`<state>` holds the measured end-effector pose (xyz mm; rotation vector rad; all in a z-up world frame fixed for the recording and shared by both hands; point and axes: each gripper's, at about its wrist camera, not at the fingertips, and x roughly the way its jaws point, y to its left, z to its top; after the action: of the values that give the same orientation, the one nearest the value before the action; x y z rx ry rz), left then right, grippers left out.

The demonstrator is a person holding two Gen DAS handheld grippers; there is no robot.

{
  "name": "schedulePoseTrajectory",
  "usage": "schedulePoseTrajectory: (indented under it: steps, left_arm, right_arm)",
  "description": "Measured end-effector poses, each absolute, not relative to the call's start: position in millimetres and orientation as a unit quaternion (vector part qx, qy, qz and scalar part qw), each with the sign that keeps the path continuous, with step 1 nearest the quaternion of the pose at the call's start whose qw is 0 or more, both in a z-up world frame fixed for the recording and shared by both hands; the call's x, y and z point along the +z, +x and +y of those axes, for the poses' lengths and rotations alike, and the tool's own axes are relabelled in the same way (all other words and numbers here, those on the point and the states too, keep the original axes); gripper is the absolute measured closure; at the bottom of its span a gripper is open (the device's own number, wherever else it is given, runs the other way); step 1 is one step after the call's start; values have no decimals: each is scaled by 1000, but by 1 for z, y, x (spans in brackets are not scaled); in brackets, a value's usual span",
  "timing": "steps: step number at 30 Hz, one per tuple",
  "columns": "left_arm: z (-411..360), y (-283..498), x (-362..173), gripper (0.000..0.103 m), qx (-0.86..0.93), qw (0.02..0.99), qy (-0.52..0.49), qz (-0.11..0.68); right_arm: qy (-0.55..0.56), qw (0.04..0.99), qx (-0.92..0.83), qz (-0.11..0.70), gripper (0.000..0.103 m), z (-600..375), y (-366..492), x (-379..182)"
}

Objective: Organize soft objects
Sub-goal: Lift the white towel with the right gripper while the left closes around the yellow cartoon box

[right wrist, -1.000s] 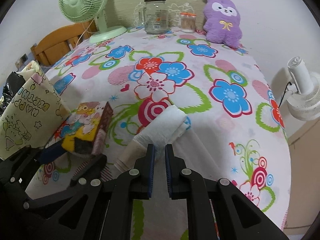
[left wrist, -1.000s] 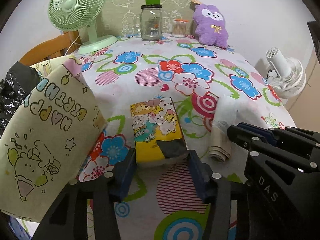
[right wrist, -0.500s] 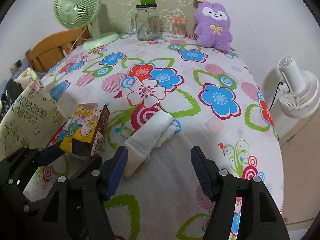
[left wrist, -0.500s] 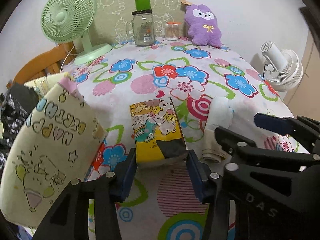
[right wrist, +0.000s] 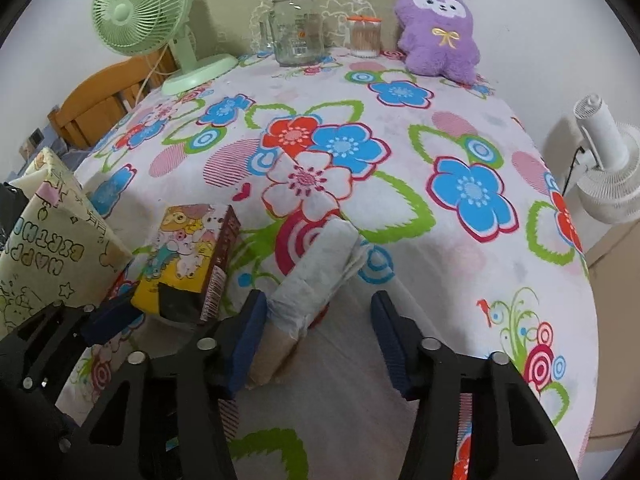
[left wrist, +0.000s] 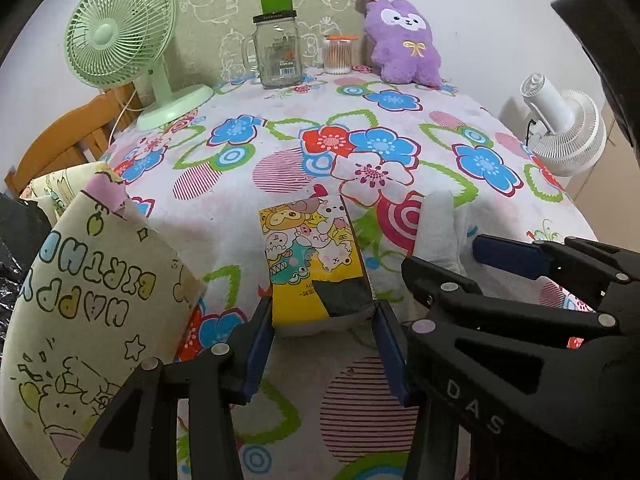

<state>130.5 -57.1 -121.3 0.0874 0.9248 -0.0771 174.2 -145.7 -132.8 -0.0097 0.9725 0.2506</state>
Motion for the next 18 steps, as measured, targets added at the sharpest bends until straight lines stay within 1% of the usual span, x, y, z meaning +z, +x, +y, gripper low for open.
schedulePoseTrajectory:
  steps: [1,2,6,15,18]
  left_arm:
    - [-57,131,-122,53,-37,893,44,445]
    - [-58,130,-122,53,-37,894,47,444]
    - [-57,132,-122,53,-44,891,42,449]
    - [-62,121,-121,53,-54,889,53,452]
    - [-64,115,-120,53,-60,888,54,454]
  right_arm:
    - [-6,876,121,466,56,-145,175,-133]
    - [-9,877,120,465,58,-144,175,-132]
    - [-5,876,128,464,77,-139,175,-132]
    - [-18,881,119,458,85,-144,161,-130]
    - [-21,882,115,457,85,-148,154,-129]
